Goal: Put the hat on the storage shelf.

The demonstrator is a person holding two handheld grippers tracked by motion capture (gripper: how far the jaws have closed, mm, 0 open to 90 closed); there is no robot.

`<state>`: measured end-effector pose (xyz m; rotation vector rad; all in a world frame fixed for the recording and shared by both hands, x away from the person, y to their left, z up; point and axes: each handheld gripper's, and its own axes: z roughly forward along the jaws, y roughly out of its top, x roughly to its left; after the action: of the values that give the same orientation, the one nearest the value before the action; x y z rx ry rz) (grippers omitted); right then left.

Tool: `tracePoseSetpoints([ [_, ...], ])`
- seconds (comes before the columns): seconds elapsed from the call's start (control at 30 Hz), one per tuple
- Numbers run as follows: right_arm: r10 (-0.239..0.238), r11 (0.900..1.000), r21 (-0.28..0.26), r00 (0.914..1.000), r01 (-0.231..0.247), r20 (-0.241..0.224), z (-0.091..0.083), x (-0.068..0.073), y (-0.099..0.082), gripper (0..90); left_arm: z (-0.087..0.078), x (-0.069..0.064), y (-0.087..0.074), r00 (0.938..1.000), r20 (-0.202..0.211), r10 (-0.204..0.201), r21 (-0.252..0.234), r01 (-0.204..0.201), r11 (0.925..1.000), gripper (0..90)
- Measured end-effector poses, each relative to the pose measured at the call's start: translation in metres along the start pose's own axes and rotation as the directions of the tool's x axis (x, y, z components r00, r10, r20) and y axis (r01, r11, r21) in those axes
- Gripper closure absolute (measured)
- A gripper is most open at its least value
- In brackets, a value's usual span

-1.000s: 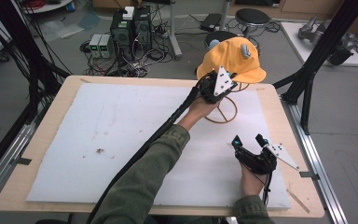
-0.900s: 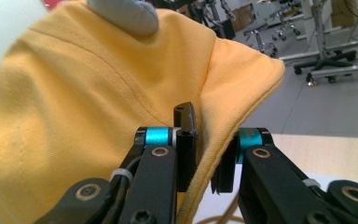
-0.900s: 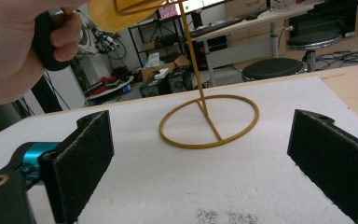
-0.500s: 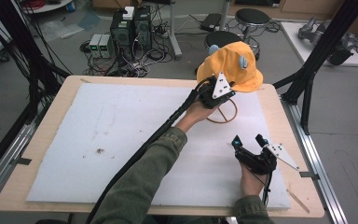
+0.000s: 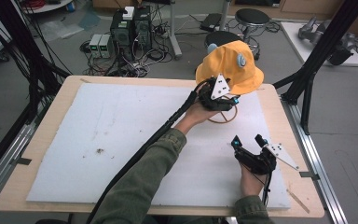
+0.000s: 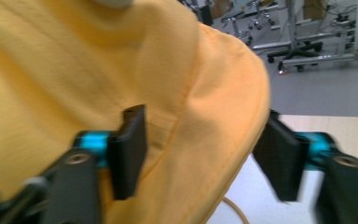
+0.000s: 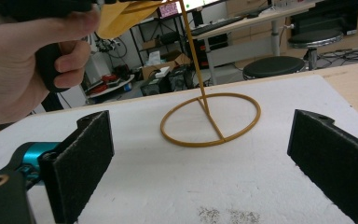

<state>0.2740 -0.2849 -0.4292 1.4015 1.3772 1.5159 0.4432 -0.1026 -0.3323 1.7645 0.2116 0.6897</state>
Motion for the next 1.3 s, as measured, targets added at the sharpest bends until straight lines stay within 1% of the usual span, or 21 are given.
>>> tracePoseSetpoints([
  [0.03,0.001,1.0000,0.002,1.0000,-0.001,0.001,0.000,0.000,0.000,5.8,-0.001,0.001,0.000,0.9998,0.022,-0.002,0.000,0.002,1.0000,27.1],
  [0.1,-0.008,1.0000,0.001,1.0000,0.008,0.001,0.000,-0.001,0.000,5.8,-0.004,0.001,0.001,0.9993,0.036,0.003,-0.002,-0.003,1.0000,23.4],
  [0.13,-0.006,1.0000,0.001,1.0000,0.006,0.002,0.001,-0.001,0.000,5.8,-0.005,0.001,0.002,0.9994,0.033,0.007,-0.001,-0.006,1.0000,22.5],
  [0.23,-0.005,1.0000,0.004,1.0000,0.005,0.003,0.001,-0.001,0.000,5.8,-0.008,0.002,0.004,0.9992,0.039,-0.002,-0.009,0.002,1.0000,22.4],
  [0.43,-0.006,1.0000,0.003,1.0000,0.006,0.005,0.001,-0.002,0.000,5.8,-0.014,0.003,0.012,0.9987,0.041,-0.031,-0.051,0.033,0.9982,18.9],
  [0.67,-0.004,1.0000,0.004,1.0000,0.004,0.004,0.001,-0.001,0.000,5.8,-0.025,0.007,0.019,0.9976,0.043,-0.054,-0.092,0.058,0.9941,18.7],
  [0.73,-0.002,1.0000,0.003,1.0000,0.002,0.004,0.001,-0.001,0.000,5.8,-0.029,0.010,0.021,0.9970,0.042,-0.066,-0.108,0.070,0.9918,18.7],
  [0.87,-0.005,1.0000,0.003,1.0000,0.005,0.004,0.001,-0.001,0.000,5.8,-0.040,0.015,0.023,0.9964,0.033,-0.078,-0.125,0.081,0.9888,18.7],
  [0.93,-0.006,1.0000,0.002,1.0000,0.006,0.004,0.001,-0.001,0.000,5.8,-0.047,0.019,0.024,0.9950,0.027,-0.096,-0.140,0.099,0.9852,18.7],
  [0.97,-0.006,1.0000,0.002,1.0000,0.006,0.004,0.001,-0.001,0.000,5.8,-0.050,0.021,0.025,0.9935,0.025,-0.111,-0.154,0.114,0.9815,18.7],
  [1.1,-0.003,1.0000,0.003,1.0000,0.003,0.004,0.001,-0.001,0.000,5.8,-0.061,0.029,0.027,0.9909,0.010,-0.134,-0.175,0.134,0.9754,18.7],
  [1.13,-0.003,1.0000,0.004,1.0000,0.003,0.004,0.001,-0.001,0.000,5.8,-0.064,0.030,0.027,0.9889,0.010,-0.148,-0.183,0.147,0.9721,18.7],
  [1.2,-0.004,1.0000,0.002,1.0000,0.004,0.004,0.001,-0.001,0.000,5.8,-0.069,0.033,0.027,0.9875,0.001,-0.158,-0.183,0.155,0.9708,18.7],
  [1.23,-0.003,1.0000,0.002,1.0000,0.003,0.003,0.001,-0.001,0.000,5.8,-0.072,0.035,0.026,0.9884,-0.009,-0.152,-0.182,0.148,0.9721,18.7],
  [1.3,-0.005,1.0000,0.002,1.0000,0.005,0.005,0.001,-0.001,0.000,5.8,-0.077,0.038,0.026,0.9873,-0.025,-0.157,-0.186,0.149,0.9711,18.7],
])
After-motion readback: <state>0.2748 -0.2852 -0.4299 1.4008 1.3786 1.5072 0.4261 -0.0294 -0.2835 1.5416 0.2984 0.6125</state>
